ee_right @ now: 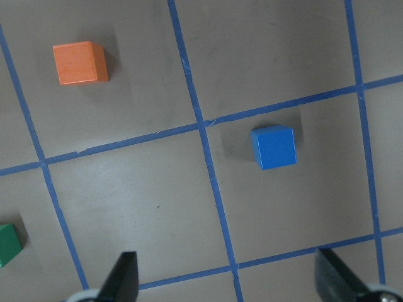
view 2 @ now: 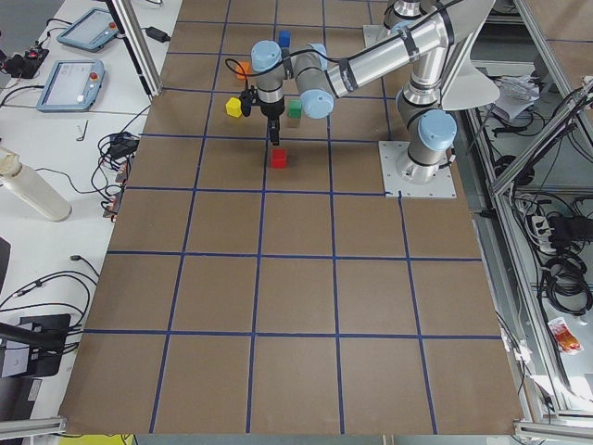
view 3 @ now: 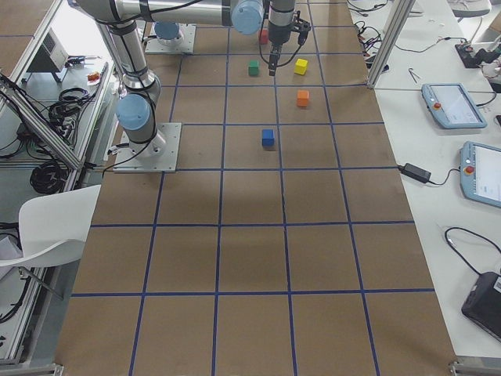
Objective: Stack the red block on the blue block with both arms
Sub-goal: 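Move the left gripper over the red cube, then lower the left gripper and close it on the red cube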
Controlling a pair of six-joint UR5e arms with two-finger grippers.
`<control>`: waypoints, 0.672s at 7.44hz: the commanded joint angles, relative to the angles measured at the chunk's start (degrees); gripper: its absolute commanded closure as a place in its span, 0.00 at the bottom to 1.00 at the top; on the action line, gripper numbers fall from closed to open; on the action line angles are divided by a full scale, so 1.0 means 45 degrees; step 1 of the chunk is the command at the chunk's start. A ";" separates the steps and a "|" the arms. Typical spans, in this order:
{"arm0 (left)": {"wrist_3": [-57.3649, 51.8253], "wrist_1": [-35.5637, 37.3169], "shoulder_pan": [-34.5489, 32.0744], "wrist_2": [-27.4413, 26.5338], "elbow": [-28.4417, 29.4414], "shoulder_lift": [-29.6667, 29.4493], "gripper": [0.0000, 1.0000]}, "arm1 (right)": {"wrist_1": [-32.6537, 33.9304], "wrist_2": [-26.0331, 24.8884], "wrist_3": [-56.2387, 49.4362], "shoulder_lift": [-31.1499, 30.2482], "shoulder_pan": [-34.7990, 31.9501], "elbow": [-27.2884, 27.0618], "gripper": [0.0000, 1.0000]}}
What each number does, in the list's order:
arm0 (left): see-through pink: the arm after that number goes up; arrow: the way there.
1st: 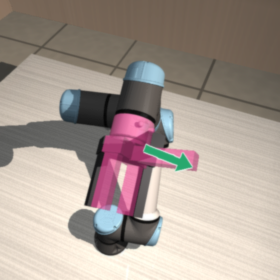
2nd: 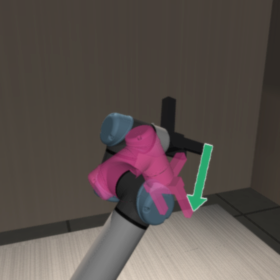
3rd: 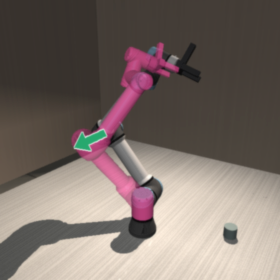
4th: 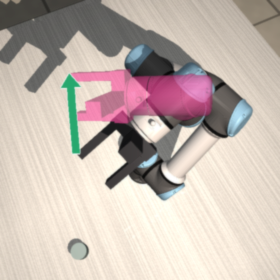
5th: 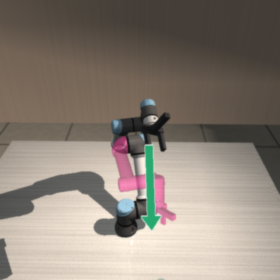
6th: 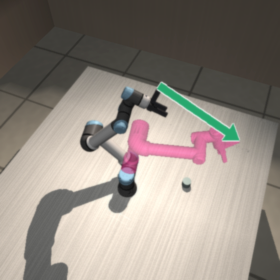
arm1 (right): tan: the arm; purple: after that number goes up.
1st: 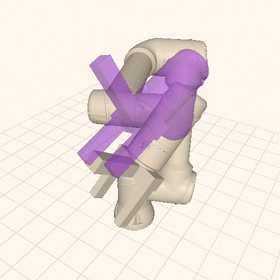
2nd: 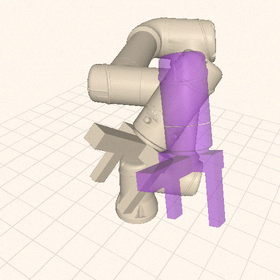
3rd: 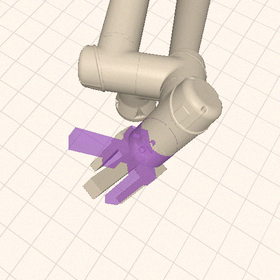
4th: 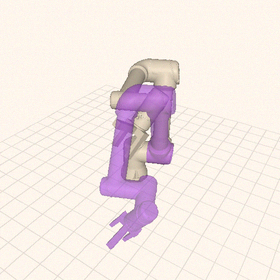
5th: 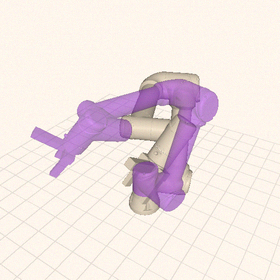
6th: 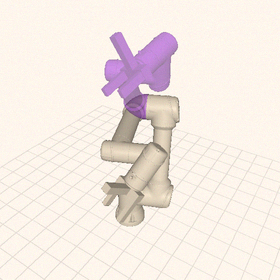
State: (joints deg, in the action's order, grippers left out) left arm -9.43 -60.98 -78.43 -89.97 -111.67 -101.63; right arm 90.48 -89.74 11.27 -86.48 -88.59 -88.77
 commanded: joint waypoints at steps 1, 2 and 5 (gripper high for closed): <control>0.0141 0.0699 0.0007 -0.0084 -0.0399 -0.1045 0.03 | 0.0049 0.0001 -0.0024 0.0018 0.0000 -0.0001 0.00; 0.0181 0.0834 0.0007 -0.0316 -0.0555 -0.1241 0.08 | 0.0069 0.0020 -0.0025 -0.0001 0.0000 -0.0020 0.00; 0.0318 0.0836 -0.0032 -0.0901 -0.0498 -0.1322 0.61 | 0.0069 0.0021 0.0015 0.0018 0.0000 -0.0020 0.00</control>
State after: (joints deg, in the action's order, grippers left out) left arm -8.15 -57.21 -78.48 -92.49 -114.05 -107.42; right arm 90.78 -89.61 11.37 -86.46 -88.59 -88.85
